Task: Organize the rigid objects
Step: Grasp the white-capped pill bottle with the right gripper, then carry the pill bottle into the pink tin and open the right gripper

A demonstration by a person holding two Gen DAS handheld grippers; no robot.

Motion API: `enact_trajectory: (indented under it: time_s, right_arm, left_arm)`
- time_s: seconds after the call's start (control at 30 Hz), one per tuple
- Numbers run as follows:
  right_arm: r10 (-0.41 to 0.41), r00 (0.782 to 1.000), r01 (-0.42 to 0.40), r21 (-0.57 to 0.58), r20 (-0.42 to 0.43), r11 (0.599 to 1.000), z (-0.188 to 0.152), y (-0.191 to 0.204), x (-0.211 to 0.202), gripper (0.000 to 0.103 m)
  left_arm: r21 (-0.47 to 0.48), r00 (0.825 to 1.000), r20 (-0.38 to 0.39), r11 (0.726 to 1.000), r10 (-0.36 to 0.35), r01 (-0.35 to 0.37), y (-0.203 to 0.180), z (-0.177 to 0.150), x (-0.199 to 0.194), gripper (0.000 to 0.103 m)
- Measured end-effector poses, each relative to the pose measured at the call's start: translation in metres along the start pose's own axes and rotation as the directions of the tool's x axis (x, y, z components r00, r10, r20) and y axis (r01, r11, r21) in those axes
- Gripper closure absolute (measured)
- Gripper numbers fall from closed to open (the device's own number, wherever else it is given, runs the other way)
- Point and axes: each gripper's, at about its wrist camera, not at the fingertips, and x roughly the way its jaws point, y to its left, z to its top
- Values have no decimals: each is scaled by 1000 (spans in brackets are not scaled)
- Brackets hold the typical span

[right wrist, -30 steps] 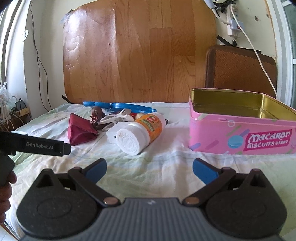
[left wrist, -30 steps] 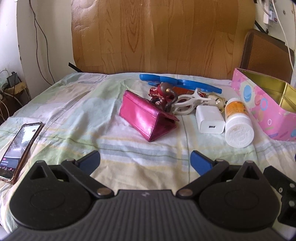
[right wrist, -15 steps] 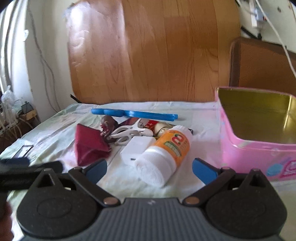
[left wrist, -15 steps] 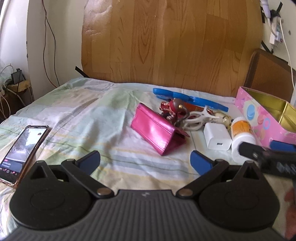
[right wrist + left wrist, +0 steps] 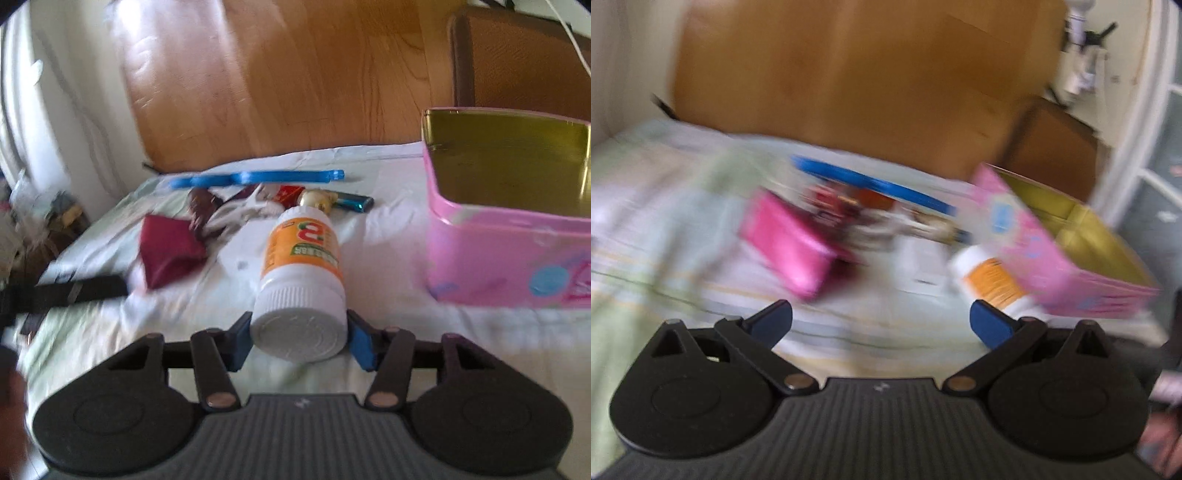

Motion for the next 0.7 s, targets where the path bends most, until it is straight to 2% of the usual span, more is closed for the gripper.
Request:
enact_trajectory:
  time_s: [0.07, 0.13, 0.3, 0.33, 0.37, 0.4, 0.47, 0.57, 0.7]
  right_arm:
    - [-8, 1000, 8, -29, -5, 1000, -13, -1, -16, 51]
    - [-17, 1000, 18, -63, 9, 998, -26, 1, -29, 51]
    - [-15, 999, 18, -96, 31, 995, -33, 1, -38, 51]
    - [-9, 999, 12, -96, 35, 995, -34, 0, -38, 51]
    - [-4, 999, 7, -96, 38, 995, -34, -1, -38, 51]
    - [1, 999, 3, -99, 42, 995, -34, -2, -38, 51]
    - [-8, 998, 13, -93, 58, 996, -35, -4, -42, 51]
    - [-22, 990, 38, -115, 142, 993, -31, -7, -58, 51]
    - [-71, 951, 115, -130, 301, 985, -10, -19, -84, 51]
  left_arm:
    - [-45, 991, -72, 993, -112, 109, -8, 3, 14, 0]
    - [-88, 970, -135, 978, -200, 190, -20, 5, 30, 0]
    - [-74, 947, -207, 969, -246, 235, -56, 6, 59, 1]
    - [-60, 945, -215, 969, -247, 240, -63, 5, 62, 9]
    - [-42, 941, -240, 971, -237, 234, -70, 3, 70, 31]
    - [-40, 933, -267, 970, -242, 241, -75, 2, 77, 36]
    - [-56, 930, -261, 966, -257, 252, -75, 4, 76, 38]
    - [26, 940, -207, 959, -272, 283, -95, 19, 60, 37]
    - [142, 940, -121, 932, -318, 334, -131, 51, 47, 39]
